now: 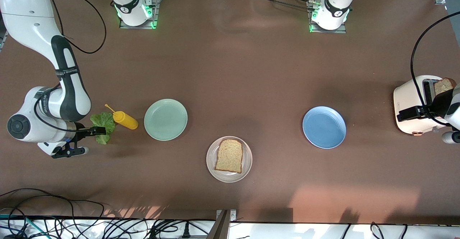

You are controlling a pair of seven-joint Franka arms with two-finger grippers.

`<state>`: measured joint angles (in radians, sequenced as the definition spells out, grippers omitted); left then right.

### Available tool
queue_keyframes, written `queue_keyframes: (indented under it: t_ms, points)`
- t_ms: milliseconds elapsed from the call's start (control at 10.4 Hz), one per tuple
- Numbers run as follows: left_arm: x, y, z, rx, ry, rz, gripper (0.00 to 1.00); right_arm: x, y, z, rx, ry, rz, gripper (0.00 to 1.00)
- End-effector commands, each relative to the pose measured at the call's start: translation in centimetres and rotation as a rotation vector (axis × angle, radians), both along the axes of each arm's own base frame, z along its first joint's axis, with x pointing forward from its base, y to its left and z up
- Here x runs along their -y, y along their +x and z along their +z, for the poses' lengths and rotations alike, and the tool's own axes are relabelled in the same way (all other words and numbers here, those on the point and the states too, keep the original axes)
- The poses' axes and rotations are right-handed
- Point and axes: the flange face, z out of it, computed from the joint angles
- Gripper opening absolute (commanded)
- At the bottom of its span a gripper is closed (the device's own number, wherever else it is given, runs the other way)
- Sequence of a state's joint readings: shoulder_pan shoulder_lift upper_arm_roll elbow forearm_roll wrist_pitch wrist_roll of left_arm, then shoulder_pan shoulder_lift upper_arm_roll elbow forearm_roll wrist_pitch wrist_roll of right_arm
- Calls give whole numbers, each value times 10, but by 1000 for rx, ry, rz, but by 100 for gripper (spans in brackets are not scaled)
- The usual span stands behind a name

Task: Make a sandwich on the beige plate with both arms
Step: 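Reach the right gripper down to the green lettuce leaf, then grasp the lettuce leaf with the right gripper and lift it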

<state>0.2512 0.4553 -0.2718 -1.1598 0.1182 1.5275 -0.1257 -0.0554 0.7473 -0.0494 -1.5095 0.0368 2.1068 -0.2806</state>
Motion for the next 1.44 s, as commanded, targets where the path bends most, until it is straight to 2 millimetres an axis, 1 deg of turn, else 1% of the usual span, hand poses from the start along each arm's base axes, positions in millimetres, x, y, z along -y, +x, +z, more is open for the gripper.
queue_keyframes:
  t_ms: [0,193,289,385,481,578,674,866,963,1059,1251,1348]
  points:
    - [1,-5,4,-5,11,-20,100,21,-7,-23,-14,44,-14,100]
    - [1,-5,4,-5,11,-20,100,27,-6,-27,3,74,27,100]
    - [1,-5,4,-5,11,-20,100,28,-7,-27,3,74,27,88]
    - [0,-5,3,-6,11,-20,100,28,-6,-25,2,74,30,71]
    - [0,-5,3,-6,11,-20,100,28,-6,-23,4,75,39,45]
    - [0,-5,2,-8,10,-24,100,27,-4,-21,7,76,43,13]
    - [-1,-5,2,-6,10,-32,100,24,-5,-18,-6,80,47,0]
    - [-2,-5,2,-6,9,-32,100,22,-4,13,-58,97,56,0]
    - [-2,-4,1,-8,9,-32,100,23,1,29,-80,105,58,0]
    - [-3,-5,1,-9,9,-31,100,25,3,42,-94,111,69,0]
    - [-3,-4,1,-8,9,-32,100,31,5,59,-108,125,114,0]
    - [-3,-4,0,-9,9,-32,100,34,7,79,-110,131,123,0]
